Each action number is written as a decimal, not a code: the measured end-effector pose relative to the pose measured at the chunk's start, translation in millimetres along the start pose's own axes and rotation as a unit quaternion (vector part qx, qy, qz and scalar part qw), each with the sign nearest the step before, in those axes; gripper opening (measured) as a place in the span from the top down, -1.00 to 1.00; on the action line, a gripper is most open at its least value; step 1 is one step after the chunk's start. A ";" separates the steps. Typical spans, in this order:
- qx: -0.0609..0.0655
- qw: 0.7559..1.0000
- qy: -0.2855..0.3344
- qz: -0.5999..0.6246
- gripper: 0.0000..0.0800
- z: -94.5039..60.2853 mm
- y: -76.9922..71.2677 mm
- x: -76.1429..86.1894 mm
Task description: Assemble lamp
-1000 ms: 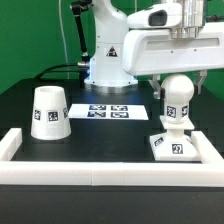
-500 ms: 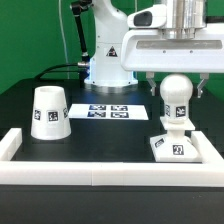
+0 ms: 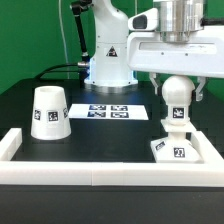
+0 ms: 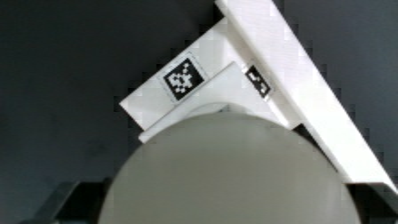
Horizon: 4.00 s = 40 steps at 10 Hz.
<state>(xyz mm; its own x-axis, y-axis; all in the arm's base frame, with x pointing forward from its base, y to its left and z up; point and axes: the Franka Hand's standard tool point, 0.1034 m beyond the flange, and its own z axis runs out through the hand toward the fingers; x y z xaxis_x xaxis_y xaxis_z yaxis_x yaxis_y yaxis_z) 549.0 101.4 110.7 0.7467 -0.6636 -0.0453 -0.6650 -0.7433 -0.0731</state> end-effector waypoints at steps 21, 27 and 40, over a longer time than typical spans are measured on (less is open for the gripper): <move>0.021 0.985 -0.059 0.158 -0.75 -3.8 -6.9 -15.0; 0.009 0.985 -0.030 -0.168 -0.75 0.6 -1.9 -16.5; 0.011 0.692 -0.008 -0.721 -0.75 -1.1 -7.6 -9.8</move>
Offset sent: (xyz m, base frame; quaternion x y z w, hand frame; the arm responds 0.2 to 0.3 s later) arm 0.0048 -0.0039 -0.0017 0.0005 -0.0257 0.3202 0.9470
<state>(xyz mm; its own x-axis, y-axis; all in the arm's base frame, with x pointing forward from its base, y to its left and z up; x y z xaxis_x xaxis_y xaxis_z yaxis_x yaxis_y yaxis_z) 546.8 113.5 112.7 0.6336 0.7697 0.0788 0.7737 -0.6298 -0.0690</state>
